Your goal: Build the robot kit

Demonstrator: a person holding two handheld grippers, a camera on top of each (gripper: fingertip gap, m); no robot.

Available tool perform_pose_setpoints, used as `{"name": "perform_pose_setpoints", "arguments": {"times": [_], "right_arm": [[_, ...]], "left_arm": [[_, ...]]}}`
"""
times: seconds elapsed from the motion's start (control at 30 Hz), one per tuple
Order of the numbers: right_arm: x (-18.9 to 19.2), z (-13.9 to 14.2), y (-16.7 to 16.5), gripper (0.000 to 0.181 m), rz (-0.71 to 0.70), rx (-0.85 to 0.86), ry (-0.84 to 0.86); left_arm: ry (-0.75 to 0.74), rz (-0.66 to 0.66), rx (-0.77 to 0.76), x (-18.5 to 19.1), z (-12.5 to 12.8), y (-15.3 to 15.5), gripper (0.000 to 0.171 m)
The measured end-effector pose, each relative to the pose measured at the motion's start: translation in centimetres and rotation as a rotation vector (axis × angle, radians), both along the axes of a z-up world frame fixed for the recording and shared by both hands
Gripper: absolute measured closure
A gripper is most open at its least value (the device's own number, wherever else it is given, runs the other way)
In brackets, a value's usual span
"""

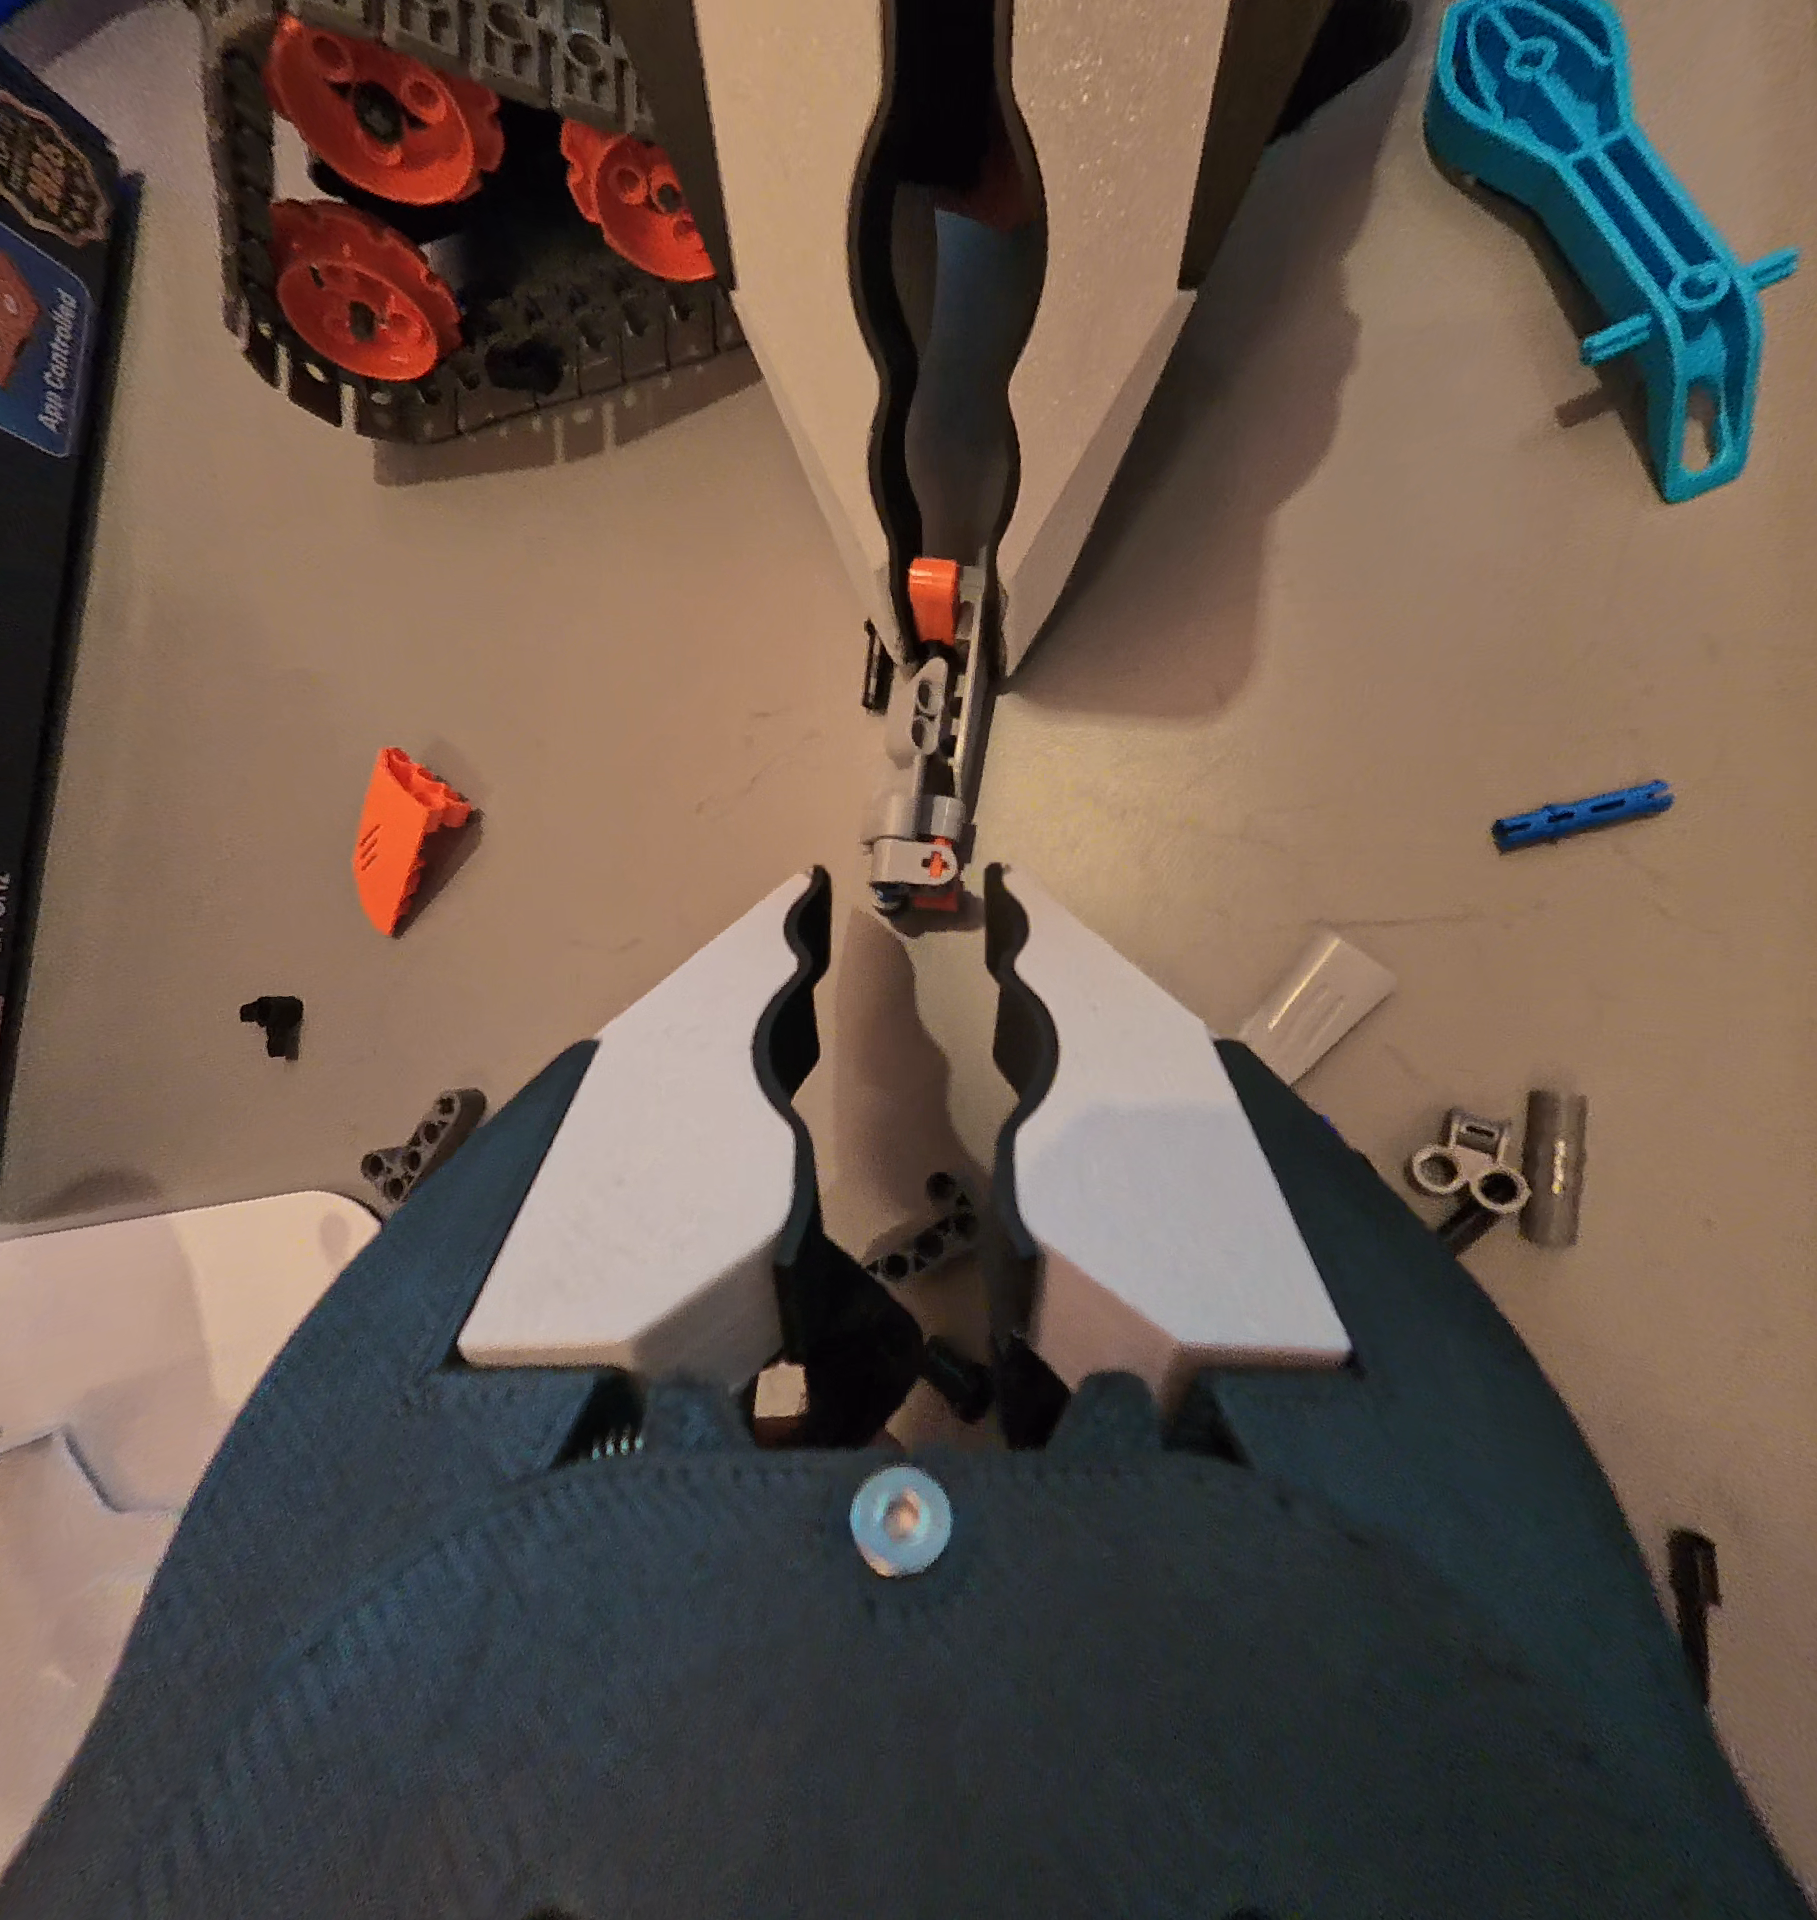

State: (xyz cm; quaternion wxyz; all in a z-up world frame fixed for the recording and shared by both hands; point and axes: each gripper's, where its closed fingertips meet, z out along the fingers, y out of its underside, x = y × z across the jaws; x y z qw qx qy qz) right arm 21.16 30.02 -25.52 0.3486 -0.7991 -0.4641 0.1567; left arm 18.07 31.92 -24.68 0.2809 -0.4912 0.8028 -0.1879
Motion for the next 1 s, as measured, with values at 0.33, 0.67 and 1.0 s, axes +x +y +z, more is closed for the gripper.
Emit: {"name": "perform_pose_setpoints", "arguments": {"times": [0.33,0.67,1.0], "right_arm": [[-0.05,0.00,-0.01,0.169,0.000,-0.005,0.004],[-0.08,0.02,0.05,0.170,-0.007,-0.015,0.009],[-0.11,-0.01,0.09,0.170,-0.010,-0.011,-0.001]], "left_arm": [[0.004,-0.017,0.050,-0.05,-0.65,0.15,0.157],[-0.025,0.012,0.032,0.17,-0.68,0.15,0.158],[-0.084,0.055,0.028,0.32,-0.68,0.11,0.157]]}}
